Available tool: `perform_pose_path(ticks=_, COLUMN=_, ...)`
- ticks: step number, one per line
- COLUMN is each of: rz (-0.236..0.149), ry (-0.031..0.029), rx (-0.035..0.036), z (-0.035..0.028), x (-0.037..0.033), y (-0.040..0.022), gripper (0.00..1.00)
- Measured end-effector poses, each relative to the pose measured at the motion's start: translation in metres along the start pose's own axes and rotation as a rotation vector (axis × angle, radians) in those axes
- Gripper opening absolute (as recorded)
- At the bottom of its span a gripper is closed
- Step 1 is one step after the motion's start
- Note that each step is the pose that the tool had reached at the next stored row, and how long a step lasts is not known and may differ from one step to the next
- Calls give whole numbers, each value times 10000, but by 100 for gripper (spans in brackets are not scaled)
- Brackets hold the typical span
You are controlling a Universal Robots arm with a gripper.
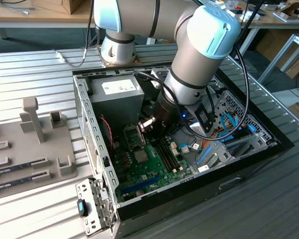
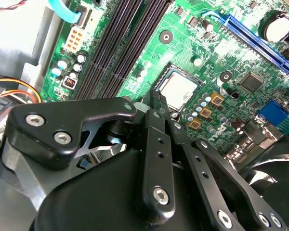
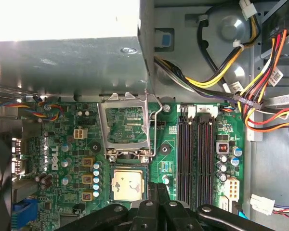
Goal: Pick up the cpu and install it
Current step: 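Install the first cpu locking lever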
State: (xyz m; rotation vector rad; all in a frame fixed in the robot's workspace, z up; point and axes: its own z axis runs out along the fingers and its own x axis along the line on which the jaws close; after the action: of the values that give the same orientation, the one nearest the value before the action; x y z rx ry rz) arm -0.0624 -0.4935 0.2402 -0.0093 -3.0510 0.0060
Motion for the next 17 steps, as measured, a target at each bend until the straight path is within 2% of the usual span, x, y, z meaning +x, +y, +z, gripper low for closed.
perform_pose_path(ticks=4, rz=-1, ry=0, rx=1, z=-1, x=-2, y=3, gripper=11)
perform_pose_path(ticks=8, rz=1, ry=0, rx=1, z=0, x=-9, y=55, gripper=11)
perform_pose_path(ticks=10, rz=-2, ry=4, rx=1, z=3, x=-30, y=135, gripper=11)
perform_pose_path(ticks=13, rz=-4, ry=26, rx=1, z=12, x=-99, y=279, gripper=11)
perform_pose_path(ticks=15, rz=-6, ry=33, rx=2, z=14, x=-128, y=327, gripper=11)
perform_pose_path(ticks=17, rz=-8, ry=35, rx=1, z=13, x=-145, y=342, gripper=11)
